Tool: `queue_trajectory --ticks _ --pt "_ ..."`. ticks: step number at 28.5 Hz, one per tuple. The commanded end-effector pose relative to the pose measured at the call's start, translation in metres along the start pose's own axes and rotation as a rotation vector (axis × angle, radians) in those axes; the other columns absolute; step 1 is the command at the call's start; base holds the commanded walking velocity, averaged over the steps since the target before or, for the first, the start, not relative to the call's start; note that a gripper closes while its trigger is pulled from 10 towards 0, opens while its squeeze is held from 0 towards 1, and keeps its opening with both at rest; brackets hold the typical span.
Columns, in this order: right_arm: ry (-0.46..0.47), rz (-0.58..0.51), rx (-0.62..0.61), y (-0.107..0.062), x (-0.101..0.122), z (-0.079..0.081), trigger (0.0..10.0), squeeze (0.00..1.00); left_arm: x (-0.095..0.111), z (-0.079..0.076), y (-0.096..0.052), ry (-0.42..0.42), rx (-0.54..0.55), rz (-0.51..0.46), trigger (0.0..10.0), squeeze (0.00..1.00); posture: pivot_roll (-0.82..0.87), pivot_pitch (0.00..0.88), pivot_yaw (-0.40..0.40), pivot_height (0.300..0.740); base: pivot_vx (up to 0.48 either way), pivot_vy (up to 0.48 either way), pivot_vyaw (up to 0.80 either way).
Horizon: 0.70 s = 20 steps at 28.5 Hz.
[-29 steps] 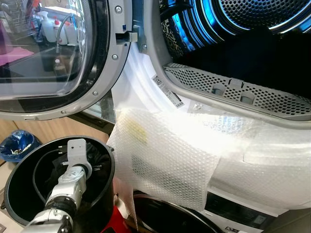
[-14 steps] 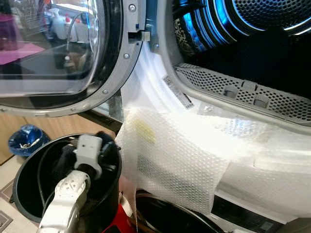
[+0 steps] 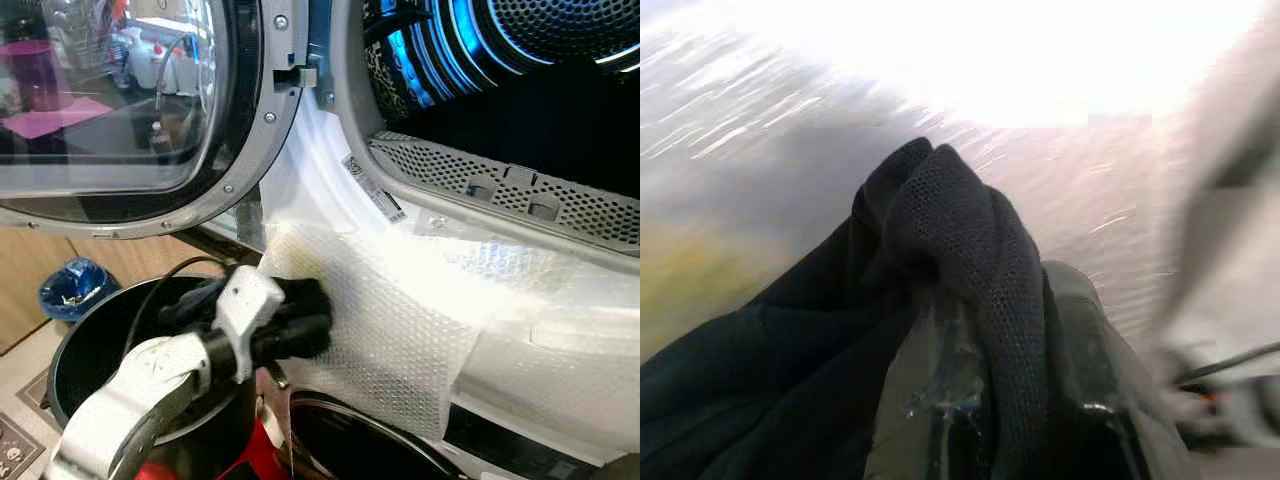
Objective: Clothes washing
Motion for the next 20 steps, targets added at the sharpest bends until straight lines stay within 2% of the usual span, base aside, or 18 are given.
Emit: queue_trajectory --ticks 1,3,5,7,11,12,14,16,20 --pt "0.032 0.021 0.0 0.0 -0.005 0.004 10.0 0.0 0.013 -0.027 0.019 -0.017 -0.208 -0.033 0.0 0.0 -0.06 0.026 0.012 0.74 0.0 0.0 0.0" --pt "0.039 0.02 -0.002 0.0 -0.005 0.004 10.0 0.0 0.012 -0.025 0.034 -0.012 -0.213 -0.039 0.0 0.0 -0.07 0.026 0.018 0.74 0.0 0.0 0.0" --pt "0.039 0.02 -0.002 0.0 -0.004 0.005 10.0 0.0 0.011 -0.025 0.039 -0.007 -0.218 -0.037 0.0 0.0 -0.07 0.025 0.023 0.74 0.0 0.0 0.0" --pt "0.055 0.018 -0.008 0.0 -0.004 0.006 10.0 0.0 0.014 -0.04 0.06 -0.04 -0.318 -0.053 0.0 0.0 -0.08 0.016 0.038 0.74 0.0 0.0 0.0" --pt "0.054 0.017 -0.011 0.0 -0.004 0.006 10.0 0.0 0.031 -0.059 0.075 -0.101 -0.436 -0.106 0.0 0.0 -0.09 0.014 0.044 0.74 0.0 0.0 0.0" --pt "0.05 0.02 -0.015 0.0 -0.004 0.006 10.0 0.0 0.035 -0.065 0.083 -0.089 -0.472 -0.108 0.0 0.0 -0.1 0.014 0.052 0.74 0.0 0.0 0.0" --pt "0.046 0.032 -0.025 0.0 -0.007 0.005 10.0 0.0 0.032 -0.068 0.09 -0.057 -0.491 -0.09 0.0 0.0 -0.11 0.012 0.059 0.74 0.0 0.0 0.0" --pt "0.032 0.044 -0.031 -0.001 -0.009 0.004 10.0 0.0 0.027 -0.068 0.092 -0.052 -0.494 -0.077 0.0 0.0 -0.12 0.013 0.063 0.74 0.0 0.0 0.0" --pt "-0.03 0.048 -0.012 -0.002 -0.014 0.003 10.0 0.0 0.003 -0.062 0.074 -0.089 -0.494 0.015 0.0 0.0 -0.12 0.017 0.065 0.74 0.0 0.0 0.0"
Point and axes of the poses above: a point about 5 cm out from each wrist's last joint towards the gripper, its own y axis pointing out of the wrist towards the gripper, its own x axis along the axis of the wrist's last joint, z = x × y, the point moved 2 cm from there along y, pointing out of the wrist towards the gripper, and after that the axes turned 7 degrees about -y, right-handed, at the moved point
